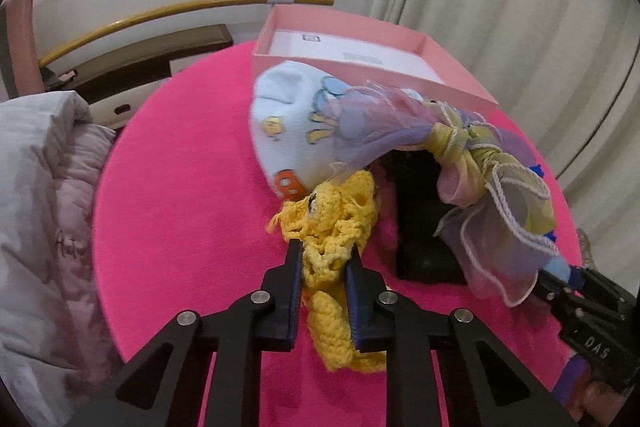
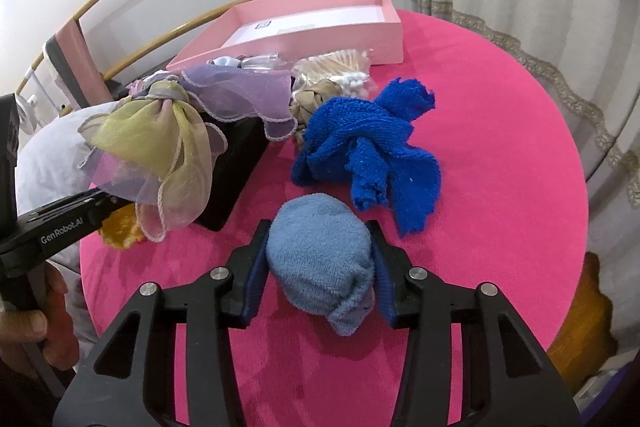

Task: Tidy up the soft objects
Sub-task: 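Grasp the yellow crochet with the left tool while the right tool grasps the light-blue ball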

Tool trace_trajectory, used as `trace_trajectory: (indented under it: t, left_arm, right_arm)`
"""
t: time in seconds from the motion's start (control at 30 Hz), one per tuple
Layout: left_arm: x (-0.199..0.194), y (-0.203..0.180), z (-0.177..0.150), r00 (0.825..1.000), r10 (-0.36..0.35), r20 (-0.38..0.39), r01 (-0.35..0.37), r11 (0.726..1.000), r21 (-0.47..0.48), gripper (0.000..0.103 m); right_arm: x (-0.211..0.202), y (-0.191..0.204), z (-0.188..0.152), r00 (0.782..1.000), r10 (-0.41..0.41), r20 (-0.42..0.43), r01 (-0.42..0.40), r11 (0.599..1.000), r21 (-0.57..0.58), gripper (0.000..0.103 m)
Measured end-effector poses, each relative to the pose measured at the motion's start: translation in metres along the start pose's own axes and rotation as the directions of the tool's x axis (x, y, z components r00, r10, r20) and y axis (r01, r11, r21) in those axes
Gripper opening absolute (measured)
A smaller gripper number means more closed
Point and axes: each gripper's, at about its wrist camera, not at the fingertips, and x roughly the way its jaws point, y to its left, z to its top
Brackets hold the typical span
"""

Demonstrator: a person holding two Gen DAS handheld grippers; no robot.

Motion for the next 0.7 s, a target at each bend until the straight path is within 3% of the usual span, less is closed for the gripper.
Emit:
trace_trajectory:
  t: [0.27,0.33,0.4,0.7]
  left_arm:
    - [-0.025,-0.004,-0.016,0.997,0.062,0.050,-0.064,0.997,0.036,0.015]
    - [-0.060,-0.009,-0.030,0.996,0.061,0.059,-0.062,0.998,0.031,0.015]
    - [-0.068,-0.009,-0.033,0.995,0.071,0.071,-0.073,0.997,0.035,0.015]
    - [-0.100,-0.020,-0.019,0.990,0.086,0.115,-0.092,0.995,0.047,0.015]
  right_arm:
    - [-0.016,0.009,-0.001,1.000,0.011,0.029,-0.010,1.000,-0.015,0.042]
    - [-0.020,0.011,0.000,0.999,0.011,0.038,-0.011,1.000,-0.020,0.042]
    - [-0.024,0.013,0.001,0.999,0.011,0.048,-0.010,1.000,-0.024,0.042]
    - [-0.040,0.014,0.010,0.997,0.006,0.082,-0.004,0.999,-0.035,0.042]
